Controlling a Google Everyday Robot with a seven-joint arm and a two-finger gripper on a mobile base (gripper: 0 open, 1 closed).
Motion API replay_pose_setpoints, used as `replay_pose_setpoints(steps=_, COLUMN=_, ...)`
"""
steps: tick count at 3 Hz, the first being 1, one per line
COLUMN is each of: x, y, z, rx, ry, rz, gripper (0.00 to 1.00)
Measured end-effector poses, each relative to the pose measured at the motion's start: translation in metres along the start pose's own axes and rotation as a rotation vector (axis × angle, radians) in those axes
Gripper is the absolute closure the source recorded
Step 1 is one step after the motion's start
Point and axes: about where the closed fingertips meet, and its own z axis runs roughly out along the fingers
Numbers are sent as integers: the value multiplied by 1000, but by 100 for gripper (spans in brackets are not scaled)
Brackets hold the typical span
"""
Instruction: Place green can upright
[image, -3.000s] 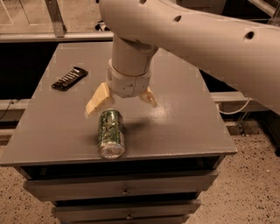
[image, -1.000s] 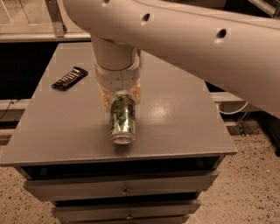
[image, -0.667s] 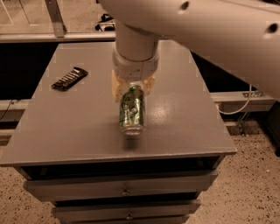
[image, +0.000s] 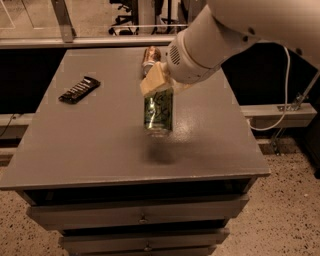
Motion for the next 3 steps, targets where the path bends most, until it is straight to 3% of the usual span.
replay_pose_setpoints(steps=1, x=-23, y=5, z=-13, rx=-95, ry=-137, rz=-18, gripper=100)
replay_pose_setpoints(steps=3, x=-27, y=10, z=-15, rx=-89, ry=-165, rz=-65, gripper=100)
